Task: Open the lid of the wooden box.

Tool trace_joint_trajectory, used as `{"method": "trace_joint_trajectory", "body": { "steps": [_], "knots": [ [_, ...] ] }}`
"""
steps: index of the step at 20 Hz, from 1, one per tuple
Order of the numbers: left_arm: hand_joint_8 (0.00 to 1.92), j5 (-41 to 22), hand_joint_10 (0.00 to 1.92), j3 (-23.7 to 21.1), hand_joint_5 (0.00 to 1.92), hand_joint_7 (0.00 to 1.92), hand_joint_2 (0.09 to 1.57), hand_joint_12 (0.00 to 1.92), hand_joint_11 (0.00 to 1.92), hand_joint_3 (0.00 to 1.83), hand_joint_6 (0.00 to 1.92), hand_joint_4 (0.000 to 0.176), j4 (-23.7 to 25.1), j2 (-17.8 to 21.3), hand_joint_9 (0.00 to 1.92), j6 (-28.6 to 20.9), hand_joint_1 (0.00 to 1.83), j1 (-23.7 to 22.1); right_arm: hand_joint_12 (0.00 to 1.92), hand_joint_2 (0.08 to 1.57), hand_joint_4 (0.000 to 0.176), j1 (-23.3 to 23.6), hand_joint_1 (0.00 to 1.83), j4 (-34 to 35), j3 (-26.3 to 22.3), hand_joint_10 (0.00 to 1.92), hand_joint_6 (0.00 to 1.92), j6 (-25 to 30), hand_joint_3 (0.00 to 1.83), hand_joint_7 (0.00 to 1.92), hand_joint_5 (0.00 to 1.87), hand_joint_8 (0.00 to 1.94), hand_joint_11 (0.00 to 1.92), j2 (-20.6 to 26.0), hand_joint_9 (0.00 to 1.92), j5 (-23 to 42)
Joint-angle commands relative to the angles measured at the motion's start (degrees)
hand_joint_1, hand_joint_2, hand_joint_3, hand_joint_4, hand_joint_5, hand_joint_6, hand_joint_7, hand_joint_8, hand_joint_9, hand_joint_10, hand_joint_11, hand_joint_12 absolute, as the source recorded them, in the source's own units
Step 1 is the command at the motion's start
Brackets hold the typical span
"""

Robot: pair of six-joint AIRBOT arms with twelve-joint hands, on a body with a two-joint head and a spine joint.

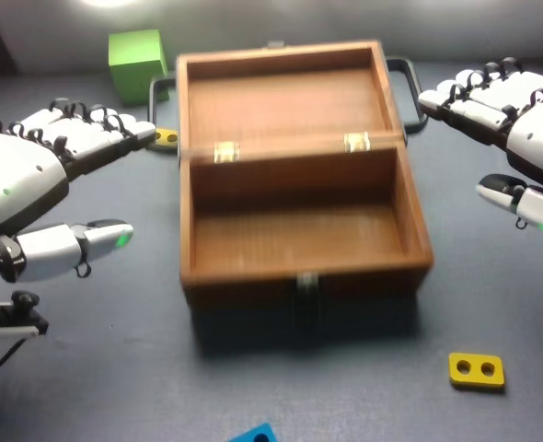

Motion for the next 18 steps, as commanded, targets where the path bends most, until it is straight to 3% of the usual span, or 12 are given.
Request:
{"method": "trace_joint_trajectory", "body": {
  "steps": [1, 3, 4, 5, 6, 8, 10, 11, 12, 14, 15, 18],
  "knots": [
    [0.00, -6.3, 0.00, 0.5, 0.12, 0.11, 1.36, 0.65, 0.00, 0.00, 0.00, 0.025, -1.1, -0.1, 0.05, -0.1, 0.45, -0.8, 0.83, 1.41, 0.000, 1.0, 0.98, 0.0, 0.4, 0.00, 0.00, 0.0, 0.00, 0.00, 0.00, 0.00, 0.00, 0.0, 0.01, 5.7],
    [0.00, -6.4, 0.00, 0.5, 0.10, 0.07, 1.36, 0.54, 0.00, 0.00, 0.00, 0.026, -1.1, -0.2, 0.00, -0.1, 0.42, -1.0, 1.48, 1.41, 0.000, 1.1, 1.08, 0.1, 0.5, 0.07, 0.00, 0.0, 0.00, 0.01, 0.00, 0.00, 0.00, -0.1, 0.10, 5.7],
    [0.00, -6.7, 0.00, 0.4, 0.11, 0.07, 1.36, 0.55, 0.00, 0.00, 0.00, 0.025, -1.1, -0.1, 0.01, -0.1, 0.43, -1.0, 1.59, 1.40, 0.000, 1.1, 1.09, 0.0, 0.4, 0.25, 0.00, 0.0, 0.00, 0.00, 0.00, 0.00, 0.00, -0.1, 0.02, 5.7],
    [0.00, -7.0, 0.00, 0.3, 0.10, 0.05, 1.36, 0.49, 0.00, 0.00, 0.00, 0.030, -1.1, -0.1, 0.00, -0.2, 0.41, -1.0, 0.93, 1.41, 0.000, 1.1, 1.02, 0.0, 0.2, 0.01, 0.00, 0.0, 0.00, 0.00, 0.00, 0.00, 0.00, 0.2, 0.00, 5.7],
    [0.00, -7.2, 0.00, 0.3, 0.10, 0.05, 1.36, 0.49, 0.00, 0.00, 0.00, 0.030, -1.1, 0.0, 0.00, -0.2, 0.41, -1.0, 0.93, 1.41, 0.000, 1.1, 1.02, 0.0, 0.0, 0.01, 0.00, 0.0, 0.00, 0.00, 0.00, 0.00, 0.00, 0.4, 0.00, 5.9],
    [0.00, -7.8, 0.00, -0.1, 0.12, 0.08, 1.36, 0.55, 0.00, 0.00, 0.00, 0.013, -0.9, 0.3, 0.02, -0.3, 0.41, -0.9, 0.09, 1.43, 0.000, 1.1, 0.85, 0.0, -0.7, 0.00, 0.00, 0.0, 0.00, 0.00, 0.00, 0.00, 0.00, 1.1, 0.00, 6.6],
    [0.00, -8.7, 0.00, -0.6, 0.11, 0.09, 1.37, 0.51, 0.00, 0.00, 0.00, 0.030, -0.7, 0.7, 0.03, -0.3, 0.37, -0.9, 0.00, 1.45, 0.000, 1.1, 0.75, -0.2, -1.8, 0.00, 0.00, 0.0, 0.01, 0.00, 0.00, 0.00, 0.00, 2.0, 0.00, 7.8],
    [0.00, -9.3, 0.00, -0.9, 0.11, 0.09, 1.37, 0.54, 0.00, 0.00, 0.00, 0.028, -0.6, 1.0, 0.03, -0.3, 0.37, -0.7, 0.02, 1.46, 0.000, 1.1, 0.67, -0.5, -2.7, 0.00, 0.00, 0.0, 0.01, 0.00, 0.00, 0.00, 0.03, 2.6, 0.00, 8.8],
    [0.00, -9.9, 0.01, -1.2, 0.12, 0.09, 1.37, 0.55, 0.00, 0.00, 0.01, 0.018, -0.6, 1.3, 0.04, -0.3, 0.37, -0.4, 0.29, 1.46, 0.000, 1.1, 0.70, -0.7, -3.4, 0.00, 0.00, 0.0, 0.00, 0.00, 0.00, 0.00, 0.01, 3.1, 0.00, 9.8],
    [0.00, -11.6, 0.00, -1.9, 0.11, 0.08, 1.37, 0.53, 0.00, 0.00, 0.00, 0.044, -0.6, 1.8, 0.02, -0.3, 0.36, 0.3, 0.37, 1.45, 0.000, 0.5, 0.76, -1.2, -4.8, 0.00, 0.00, 0.0, 0.00, 0.00, 0.00, 0.00, 0.00, 4.2, 0.00, 11.6],
    [0.00, -12.6, 0.00, -2.4, 0.13, 0.08, 1.37, 0.52, 0.00, 0.00, 0.01, 0.027, -0.7, 2.1, 0.02, -0.3, 0.41, 0.7, 0.52, 1.44, 0.000, -0.3, 0.72, -1.5, -5.7, 0.00, 0.00, 0.0, 0.00, 0.00, 0.00, 0.00, 0.00, 5.0, 0.00, 13.1],
    [0.00, -15.5, 0.00, -3.6, 0.07, 0.00, 1.35, 0.25, 0.00, 0.00, 0.00, 0.049, -1.1, 3.1, 0.00, -0.1, 0.45, 2.0, 1.20, 1.42, 0.000, -3.1, 0.64, -1.6, -8.6, 0.01, 0.00, 0.0, 0.00, 0.00, 0.00, 0.00, 0.00, 7.5, 0.03, 18.1]
  ]
}}
